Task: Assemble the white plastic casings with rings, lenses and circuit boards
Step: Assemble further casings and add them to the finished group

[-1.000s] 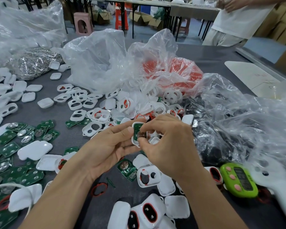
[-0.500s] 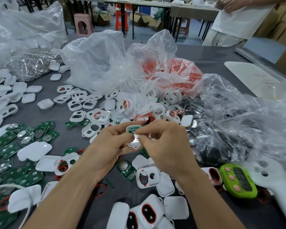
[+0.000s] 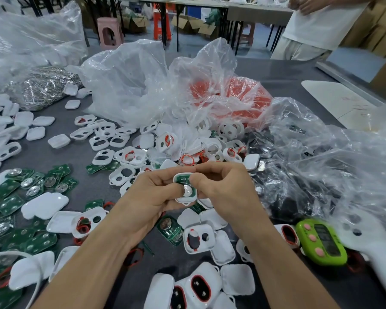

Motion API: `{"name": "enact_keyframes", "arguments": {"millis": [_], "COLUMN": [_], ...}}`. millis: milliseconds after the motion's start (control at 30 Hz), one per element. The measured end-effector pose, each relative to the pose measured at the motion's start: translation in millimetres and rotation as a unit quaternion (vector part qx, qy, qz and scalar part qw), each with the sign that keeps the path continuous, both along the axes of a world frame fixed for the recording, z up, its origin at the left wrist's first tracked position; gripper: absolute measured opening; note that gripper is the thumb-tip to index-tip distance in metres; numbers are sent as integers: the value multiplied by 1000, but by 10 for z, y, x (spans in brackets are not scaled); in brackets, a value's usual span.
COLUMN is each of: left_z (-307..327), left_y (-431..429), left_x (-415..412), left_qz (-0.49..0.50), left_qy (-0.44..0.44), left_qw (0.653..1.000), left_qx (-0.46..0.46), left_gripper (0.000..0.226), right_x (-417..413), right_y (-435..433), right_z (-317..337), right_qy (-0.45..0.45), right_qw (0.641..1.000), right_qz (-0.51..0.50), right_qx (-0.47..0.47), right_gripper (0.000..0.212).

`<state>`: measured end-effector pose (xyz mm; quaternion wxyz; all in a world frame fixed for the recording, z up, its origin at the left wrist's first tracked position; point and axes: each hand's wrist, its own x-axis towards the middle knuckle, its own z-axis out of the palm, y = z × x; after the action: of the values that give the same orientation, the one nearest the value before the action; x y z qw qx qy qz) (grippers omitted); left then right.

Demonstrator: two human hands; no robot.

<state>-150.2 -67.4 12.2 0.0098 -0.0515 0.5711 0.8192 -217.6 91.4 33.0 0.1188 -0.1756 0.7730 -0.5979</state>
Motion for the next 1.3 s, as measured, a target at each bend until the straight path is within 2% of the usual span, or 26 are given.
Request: {"name": "enact_keyframes", "arguments": {"millis": [67,267,467,633,800,1000,1300], "left_z": [14,14,29,-8,34,39,46], "left_y": [7,-8,10,28,-1,-7,25], "left_x": [12,43,54,50,61,57,53], "left_qz": [-2,-3,-21,42,23,16,24], "left_qy": [7,18,40,11,-5,-14,-11], "left_qw": [1000,1000,999,998,999,1000,999], "left_qx": [-5,-14,-17,-39,-30,-4,-37], "left_gripper": [38,41,44,37,39,31,41], "right_x": [10,122,177,108,82,83,163], "right_y": [-10,-70,-122,-97,-78,-70,-98], "right_z": [-4,-12,-44,-52,-43,-29,-4], "right_qy": [-8,63,79,-2,-41,16,128], "right_qw": [1000,996,992,999,999,1000,988], "right_qz": [-1,-58,-95,-44,-12,-18,-51], "right_qx": [-6,15,4,-12,-28,-14,76], "right_gripper": [20,8,18,13,15,10,7]}}
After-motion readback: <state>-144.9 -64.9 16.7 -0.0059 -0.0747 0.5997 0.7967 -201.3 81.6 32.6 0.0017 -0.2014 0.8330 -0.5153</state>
